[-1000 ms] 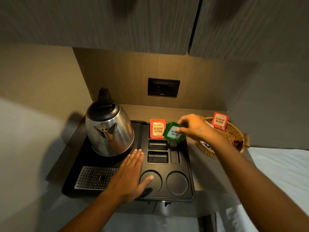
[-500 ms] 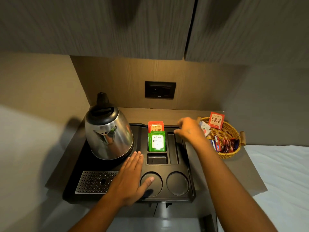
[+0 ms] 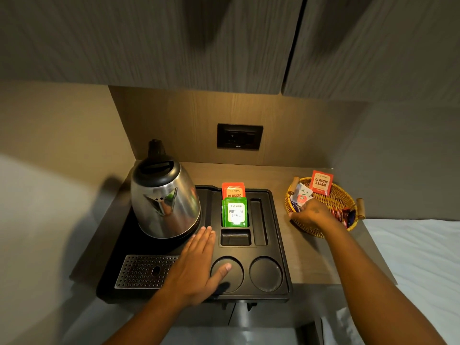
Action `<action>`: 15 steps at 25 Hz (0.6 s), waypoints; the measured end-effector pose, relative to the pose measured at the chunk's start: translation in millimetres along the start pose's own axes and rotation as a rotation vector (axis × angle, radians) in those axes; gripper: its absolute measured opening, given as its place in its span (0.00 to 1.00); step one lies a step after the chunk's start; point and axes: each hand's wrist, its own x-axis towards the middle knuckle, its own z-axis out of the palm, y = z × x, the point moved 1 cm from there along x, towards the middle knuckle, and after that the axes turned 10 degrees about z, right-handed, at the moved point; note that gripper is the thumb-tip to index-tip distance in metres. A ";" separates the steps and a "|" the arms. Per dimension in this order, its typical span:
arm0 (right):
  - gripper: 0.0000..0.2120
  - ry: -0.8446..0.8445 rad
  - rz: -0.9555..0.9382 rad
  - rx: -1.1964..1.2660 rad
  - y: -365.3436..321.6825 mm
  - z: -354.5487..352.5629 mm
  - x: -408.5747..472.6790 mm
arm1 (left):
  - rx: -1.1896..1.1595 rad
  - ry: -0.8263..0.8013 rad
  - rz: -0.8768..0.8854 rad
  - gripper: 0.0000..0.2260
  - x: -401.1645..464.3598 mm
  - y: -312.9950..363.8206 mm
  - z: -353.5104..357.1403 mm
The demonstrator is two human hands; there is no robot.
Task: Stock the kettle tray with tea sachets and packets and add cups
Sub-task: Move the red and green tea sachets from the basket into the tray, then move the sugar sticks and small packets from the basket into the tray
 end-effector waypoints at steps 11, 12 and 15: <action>0.25 0.116 -0.200 -0.050 0.2 4.2 -0.6 | 0.011 -0.005 -0.009 0.40 -0.3 0.3 0.0; 0.23 0.124 -0.215 -0.058 1.4 6.3 -0.1 | 0.012 -0.008 -0.007 0.40 -0.8 0.9 0.1; 0.13 0.060 -0.233 -0.007 1.2 6.9 5.1 | 0.003 -0.004 -0.010 0.39 -1.7 1.3 -0.5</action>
